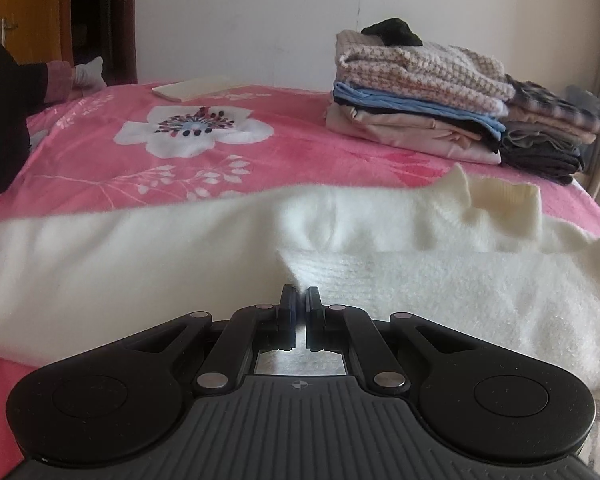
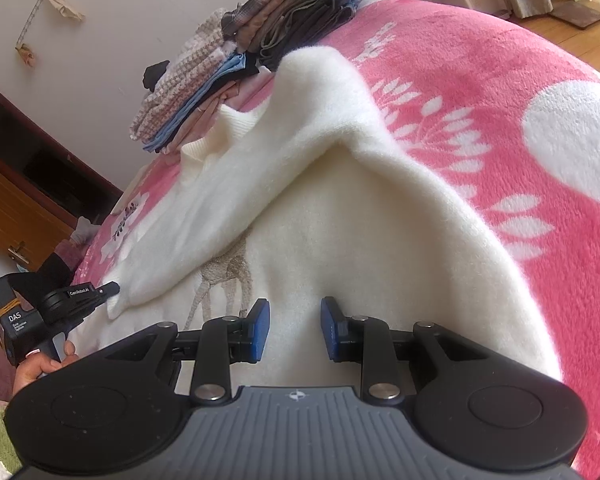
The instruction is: Fold clothes
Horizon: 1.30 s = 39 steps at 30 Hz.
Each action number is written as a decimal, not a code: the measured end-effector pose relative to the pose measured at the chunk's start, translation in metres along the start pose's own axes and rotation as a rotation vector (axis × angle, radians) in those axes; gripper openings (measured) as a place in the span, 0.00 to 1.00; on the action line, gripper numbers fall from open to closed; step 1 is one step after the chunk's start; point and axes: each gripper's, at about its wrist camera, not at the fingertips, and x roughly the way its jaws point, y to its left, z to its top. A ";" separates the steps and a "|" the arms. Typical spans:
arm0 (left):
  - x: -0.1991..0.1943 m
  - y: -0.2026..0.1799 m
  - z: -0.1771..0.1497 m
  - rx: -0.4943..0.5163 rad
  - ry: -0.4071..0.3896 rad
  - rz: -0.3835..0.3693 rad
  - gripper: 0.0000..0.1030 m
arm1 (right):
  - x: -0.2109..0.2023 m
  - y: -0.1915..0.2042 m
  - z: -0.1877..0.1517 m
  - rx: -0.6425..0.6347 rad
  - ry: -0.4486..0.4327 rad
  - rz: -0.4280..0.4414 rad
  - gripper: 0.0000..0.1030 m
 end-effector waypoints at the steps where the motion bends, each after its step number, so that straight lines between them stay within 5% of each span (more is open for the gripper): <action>1: 0.001 0.000 0.000 0.003 0.009 0.004 0.03 | 0.000 0.000 0.000 0.000 0.000 0.000 0.28; 6: -0.001 0.001 -0.005 0.022 0.015 0.070 0.25 | -0.001 0.003 0.003 -0.001 0.011 -0.010 0.29; 10: -0.018 0.008 -0.013 0.015 -0.043 0.190 0.26 | -0.005 0.019 0.011 -0.069 0.062 -0.058 0.31; 13: -0.018 -0.008 -0.012 0.060 -0.050 0.147 0.26 | -0.022 0.044 0.023 -0.236 0.023 -0.094 0.34; 18: -0.017 -0.034 -0.012 0.136 -0.061 0.076 0.26 | -0.033 0.071 0.052 -0.505 -0.119 -0.312 0.38; 23: -0.016 -0.060 -0.012 0.211 -0.068 0.008 0.26 | -0.022 0.067 0.085 -0.480 -0.169 -0.362 0.25; 27: 0.001 -0.062 -0.021 0.217 -0.019 0.024 0.26 | -0.002 0.065 0.097 -0.480 -0.175 -0.351 0.17; 31: 0.000 -0.054 -0.027 0.211 -0.036 0.013 0.27 | 0.052 0.043 0.094 -0.500 -0.015 -0.376 0.17; 34: -0.003 -0.052 -0.029 0.216 -0.044 0.012 0.27 | 0.054 0.037 0.097 -0.509 0.017 -0.356 0.16; 39: -0.004 -0.051 -0.032 0.207 -0.054 0.012 0.27 | 0.030 0.054 0.138 -0.442 -0.069 -0.299 0.17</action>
